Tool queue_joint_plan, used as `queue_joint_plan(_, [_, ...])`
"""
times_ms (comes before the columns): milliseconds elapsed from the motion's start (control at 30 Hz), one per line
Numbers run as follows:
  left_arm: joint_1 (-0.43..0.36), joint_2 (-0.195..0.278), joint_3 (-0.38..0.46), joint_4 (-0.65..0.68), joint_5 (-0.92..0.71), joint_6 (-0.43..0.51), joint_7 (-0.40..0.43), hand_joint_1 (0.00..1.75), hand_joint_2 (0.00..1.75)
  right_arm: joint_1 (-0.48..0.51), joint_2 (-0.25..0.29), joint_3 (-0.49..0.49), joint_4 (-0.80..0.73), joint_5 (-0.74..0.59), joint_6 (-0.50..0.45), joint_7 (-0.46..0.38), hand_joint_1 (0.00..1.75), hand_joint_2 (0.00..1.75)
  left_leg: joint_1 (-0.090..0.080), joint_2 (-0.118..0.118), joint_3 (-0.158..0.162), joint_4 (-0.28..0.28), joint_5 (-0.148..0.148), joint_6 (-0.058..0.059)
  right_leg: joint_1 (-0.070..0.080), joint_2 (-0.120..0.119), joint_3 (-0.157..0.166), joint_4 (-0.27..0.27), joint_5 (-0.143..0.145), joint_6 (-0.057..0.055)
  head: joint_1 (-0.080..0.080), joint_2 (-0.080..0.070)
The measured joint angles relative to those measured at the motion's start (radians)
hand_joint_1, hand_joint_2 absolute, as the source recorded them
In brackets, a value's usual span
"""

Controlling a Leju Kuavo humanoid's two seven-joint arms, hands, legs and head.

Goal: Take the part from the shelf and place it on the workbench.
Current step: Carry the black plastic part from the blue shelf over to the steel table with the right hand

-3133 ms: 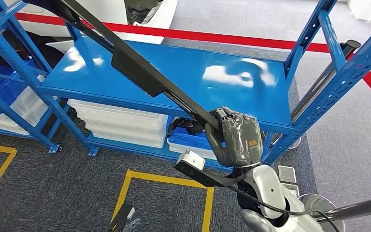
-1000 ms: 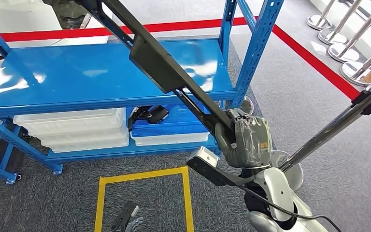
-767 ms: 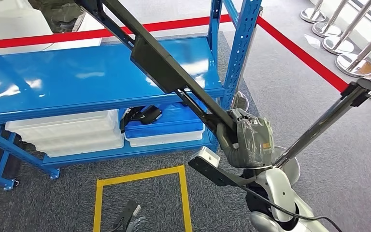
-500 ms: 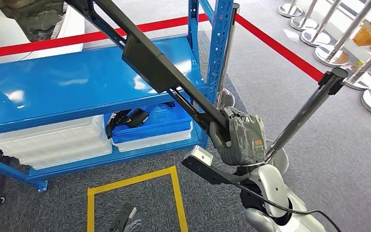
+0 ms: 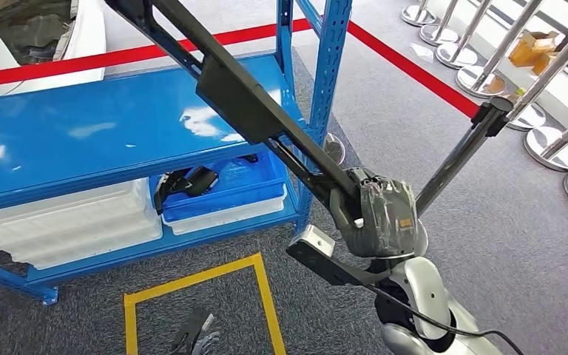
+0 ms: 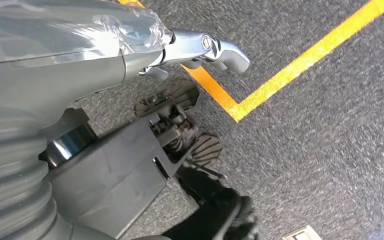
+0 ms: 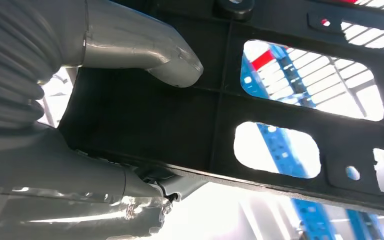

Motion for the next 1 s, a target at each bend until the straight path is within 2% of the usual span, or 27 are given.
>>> queue_joint_plan(67, [-0.001, 0.000, 0.000, 0.000, -0.001, 0.000, 0.000, 0.00, 1.75, -0.001, 0.000, 0.000, 0.000, 0.001, 0.000, 0.001, 1.64, 1.75, -0.002, 0.011, 0.002, 0.000, -0.002, -0.006, 0.004, -0.027, 0.068, -0.143, 0.056, -0.006, 0.012, 0.000])
queue_joint_plan(100, [-0.002, 0.000, 0.000, 0.000, -0.002, -0.001, 0.000, 0.00, 1.75, -0.002, 0.000, 0.000, 0.000, 0.001, 0.000, 0.001, 1.64, 1.75, -0.005, 0.015, 0.003, 0.001, -0.003, -0.010, 0.007, -0.036, 0.088, -0.188, 0.069, -0.011, 0.016, 0.000])
queue_joint_plan(133, [-0.003, 0.000, 0.000, 0.000, -0.003, -0.001, 0.000, 0.00, 1.75, -0.002, 0.000, -0.001, 0.000, 0.003, 0.000, 0.002, 1.64, 1.75, -0.007, 0.019, 0.004, 0.000, -0.004, -0.015, 0.010, -0.039, 0.094, -0.207, 0.070, -0.016, 0.017, 0.000])
queue_joint_plan(200, [-0.005, 0.000, 0.000, 0.000, -0.005, -0.004, 0.000, 0.00, 1.75, -0.002, -0.001, -0.001, 0.000, 0.005, 0.000, 0.003, 1.64, 1.75, -0.008, 0.028, 0.007, -0.004, -0.003, -0.027, 0.013, -0.024, 0.092, -0.209, 0.073, -0.028, 0.014, 0.000])
queue_joint_plan(267, [-0.008, 0.000, 0.000, -0.001, -0.007, -0.005, 0.002, 0.00, 1.75, -0.001, -0.002, -0.002, 0.000, 0.006, 0.000, 0.004, 1.64, 1.75, -0.005, 0.018, 0.003, 0.018, -0.024, -0.038, 0.010, -0.013, 0.094, -0.217, 0.079, -0.040, 0.011, 0.000])
queue_joint_plan(300, [-0.009, 0.000, 0.000, -0.002, -0.008, -0.005, 0.003, 0.00, 1.75, -0.001, -0.002, -0.002, 0.000, 0.007, 0.000, 0.005, 1.64, 1.75, -0.003, 0.006, -0.011, 0.056, -0.049, -0.042, 0.008, -0.008, 0.095, -0.220, 0.083, -0.046, 0.007, 0.000])
queue_joint_plan(367, [-0.009, 0.000, 0.000, -0.002, -0.010, -0.005, 0.004, 0.00, 1.75, 0.000, -0.001, -0.003, 0.000, 0.008, 0.000, 0.006, 1.64, 1.75, -0.003, -0.021, -0.068, 0.184, -0.115, -0.046, 0.008, 0.004, 0.096, -0.221, 0.084, -0.053, -0.008, 0.000])
queue_joint_plan(400, [-0.008, 0.000, 0.000, -0.002, -0.010, -0.005, 0.004, 0.00, 1.75, 0.002, -0.001, -0.003, 0.000, 0.008, 0.000, 0.006, 1.64, 1.75, -0.003, -0.026, -0.097, 0.244, -0.136, -0.046, 0.010, 0.012, 0.096, -0.221, 0.084, -0.054, -0.014, 0.000])
queue_joint_plan(433, [-0.007, 0.000, 0.000, -0.002, -0.010, -0.005, 0.005, 0.00, 1.75, 0.003, -0.001, -0.003, 0.000, 0.008, 0.000, 0.006, 1.64, 1.75, -0.004, -0.029, -0.114, 0.277, -0.139, -0.045, 0.012, 0.021, 0.096, -0.220, 0.084, -0.055, -0.019, 0.000])
queue_joint_plan(467, [-0.006, 0.000, 0.000, -0.002, -0.010, -0.004, 0.006, 0.00, 1.75, 0.005, -0.001, -0.003, 0.000, 0.008, 0.000, 0.006, 1.64, 1.75, -0.005, -0.031, -0.113, 0.271, -0.122, -0.042, 0.013, 0.031, 0.097, -0.219, 0.084, -0.055, -0.023, 0.000])
queue_joint_plan(500, [-0.006, 0.000, 0.000, -0.002, -0.010, -0.004, 0.006, 0.00, 1.75, 0.005, -0.001, -0.003, 0.000, 0.008, 0.000, 0.006, 1.64, 1.75, -0.006, -0.034, -0.093, 0.225, -0.087, -0.038, 0.014, 0.041, 0.098, -0.218, 0.083, -0.055, -0.027, 0.000])
queue_joint_plan(567, [-0.007, 0.001, 0.000, -0.002, -0.010, -0.004, 0.006, 0.00, 1.75, 0.005, -0.001, -0.003, 0.000, 0.008, 0.000, 0.004, 1.64, 1.75, -0.006, -0.059, -0.035, 0.087, -0.018, -0.028, 0.015, 0.059, 0.099, -0.213, 0.080, -0.051, -0.035, 0.000])
queue_joint_plan(600, [-0.006, 0.001, 0.000, -0.002, -0.009, -0.004, 0.006, 0.00, 1.75, 0.004, -0.001, -0.003, 0.000, 0.008, 0.000, 0.003, 1.64, 1.75, -0.006, -0.072, -0.016, 0.037, -0.001, -0.025, 0.015, 0.067, 0.096, -0.210, 0.079, -0.048, -0.037, 0.000])
queue_joint_plan(633, [-0.006, 0.001, 0.000, -0.002, -0.008, -0.003, 0.006, 0.00, 1.75, 0.004, 0.000, -0.003, 0.000, 0.008, -0.001, 0.002, 1.64, 1.75, -0.007, -0.082, -0.007, 0.011, 0.004, -0.023, 0.014, 0.073, 0.092, -0.208, 0.079, -0.044, -0.038, 0.000])
queue_joint_plan(700, [-0.006, 0.002, 0.000, -0.002, -0.007, -0.003, 0.007, 0.00, 1.75, 0.004, 0.000, -0.004, 0.000, 0.007, -0.001, 0.001, 1.64, 1.75, -0.009, -0.078, -0.006, 0.001, 0.004, -0.017, 0.010, 0.087, 0.085, -0.209, 0.081, -0.033, -0.038, 0.000])
queue_joint_plan(767, [-0.008, 0.001, 0.000, -0.003, -0.006, -0.003, 0.007, 0.00, 1.75, 0.005, 0.000, -0.006, 0.000, 0.006, -0.002, 0.000, 1.64, 1.75, -0.006, -0.064, -0.002, -0.008, 0.009, -0.006, 0.010, 0.072, 0.080, -0.195, 0.070, -0.022, -0.038, 0.000])
queue_joint_plan(800, [-0.010, 0.001, 0.000, -0.003, -0.006, -0.003, 0.007, 0.00, 1.75, 0.004, 0.000, -0.008, 0.000, 0.006, -0.002, -0.001, 1.64, 1.75, -0.004, -0.056, 0.000, -0.013, 0.012, -0.001, 0.010, 0.055, 0.066, -0.164, 0.050, -0.015, -0.032, 0.000])
queue_joint_plan(867, [-0.009, 0.001, 0.000, -0.003, -0.006, -0.003, 0.007, 0.00, 1.75, 0.002, 0.000, -0.009, 0.000, 0.006, -0.002, -0.001, 1.64, 1.75, -0.003, -0.040, 0.001, -0.016, 0.012, 0.004, 0.006, 0.019, 0.011, -0.046, -0.012, -0.003, -0.015, 0.000])
queue_joint_plan(900, [-0.008, 0.001, 0.000, -0.003, -0.006, -0.003, 0.007, 0.00, 1.75, 0.003, 0.000, -0.009, 0.000, 0.006, -0.002, -0.001, 1.64, 1.75, -0.003, -0.030, 0.001, -0.016, 0.012, 0.005, 0.003, 0.012, -0.022, 0.019, -0.037, 0.003, -0.009, 0.000])
queue_joint_plan(933, [-0.007, 0.001, 0.000, -0.003, -0.006, -0.003, 0.007, 0.00, 1.75, 0.004, 0.000, -0.009, 0.000, 0.006, -0.002, -0.001, 1.64, 1.75, -0.003, -0.022, 0.001, -0.015, 0.011, 0.005, 0.000, 0.009, -0.043, 0.062, -0.047, 0.006, -0.005, 0.000])
queue_joint_plan(967, [-0.007, 0.001, 0.000, -0.003, -0.006, -0.003, 0.007, 0.00, 1.75, 0.005, 0.000, -0.009, 0.000, 0.006, -0.002, -0.001, 1.64, 1.75, -0.002, -0.014, 0.002, -0.015, 0.010, 0.005, -0.003, 0.007, -0.047, 0.066, -0.036, 0.008, -0.001, 0.000])
queue_joint_plan(1000, [-0.007, 0.001, 0.000, -0.004, -0.007, -0.003, 0.007, 0.00, 1.75, 0.006, 0.000, -0.010, 0.000, 0.006, -0.002, -0.001, 1.64, 1.75, -0.002, -0.007, 0.003, -0.015, 0.008, 0.003, -0.005, 0.003, -0.029, 0.029, -0.008, 0.009, 0.004, 0.000])
